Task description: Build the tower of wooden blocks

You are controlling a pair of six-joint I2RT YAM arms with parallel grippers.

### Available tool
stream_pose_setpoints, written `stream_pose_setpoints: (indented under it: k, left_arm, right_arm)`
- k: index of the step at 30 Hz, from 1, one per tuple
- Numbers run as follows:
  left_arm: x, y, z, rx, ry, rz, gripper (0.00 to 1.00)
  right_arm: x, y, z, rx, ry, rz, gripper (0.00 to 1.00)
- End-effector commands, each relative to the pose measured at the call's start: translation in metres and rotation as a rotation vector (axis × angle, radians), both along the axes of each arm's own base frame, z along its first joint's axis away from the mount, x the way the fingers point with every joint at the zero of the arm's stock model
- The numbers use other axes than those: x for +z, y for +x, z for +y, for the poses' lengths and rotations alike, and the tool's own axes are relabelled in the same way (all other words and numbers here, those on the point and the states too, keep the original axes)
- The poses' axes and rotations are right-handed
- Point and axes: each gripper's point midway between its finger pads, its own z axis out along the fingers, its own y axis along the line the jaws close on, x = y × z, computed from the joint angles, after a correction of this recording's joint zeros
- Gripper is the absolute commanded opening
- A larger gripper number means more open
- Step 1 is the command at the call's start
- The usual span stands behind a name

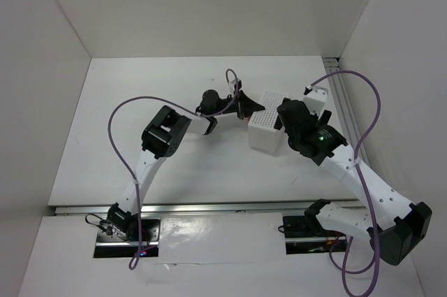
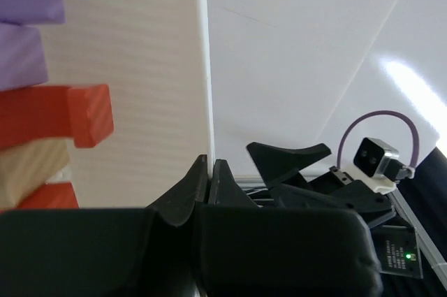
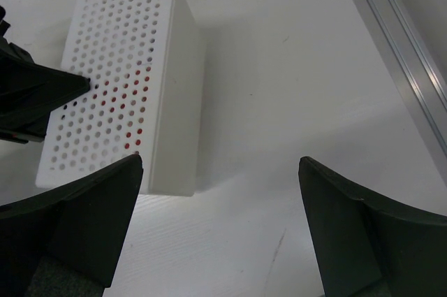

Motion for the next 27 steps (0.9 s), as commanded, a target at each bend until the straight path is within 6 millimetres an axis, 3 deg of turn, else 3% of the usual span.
stream_pose_setpoints:
  k: [1, 2, 11, 14, 16, 22, 27]
  left_arm:
    - [0.122, -0.048, 0.030, -0.075, -0.396, -0.375, 0.00]
    - [0.116, -0.045, 0.029, -0.069, -0.396, -0.346, 0.00]
    - [0.117, -0.049, 0.022, -0.084, -0.413, -0.339, 0.00]
    - [0.129, -0.057, 0.015, -0.103, -0.438, -0.379, 0.00]
    - [0.116, -0.056, 0.008, -0.116, -0.434, -0.356, 0.00]
    - [0.111, -0.060, -0.003, -0.141, -0.451, -0.333, 0.00]
    - [0.120, -0.068, -0.007, -0.167, -0.432, -0.357, 0.00]
  right_arm:
    - [0.009, -0.005, -0.008, -0.030, 0.002, -0.013, 1.00]
    - [0.010, -0.004, -0.008, -0.030, 0.007, -0.022, 1.00]
    - [0.010, -0.004, -0.007, -0.030, 0.008, -0.022, 1.00]
    - [0.014, -0.003, -0.007, -0.030, 0.013, -0.031, 1.00]
    - [0.017, -0.003, -0.007, -0.030, 0.014, -0.032, 1.00]
    - [0.020, -0.007, -0.016, -0.053, -0.003, -0.029, 1.00]
    - [0.028, -0.008, -0.016, -0.053, 0.007, -0.044, 1.00]
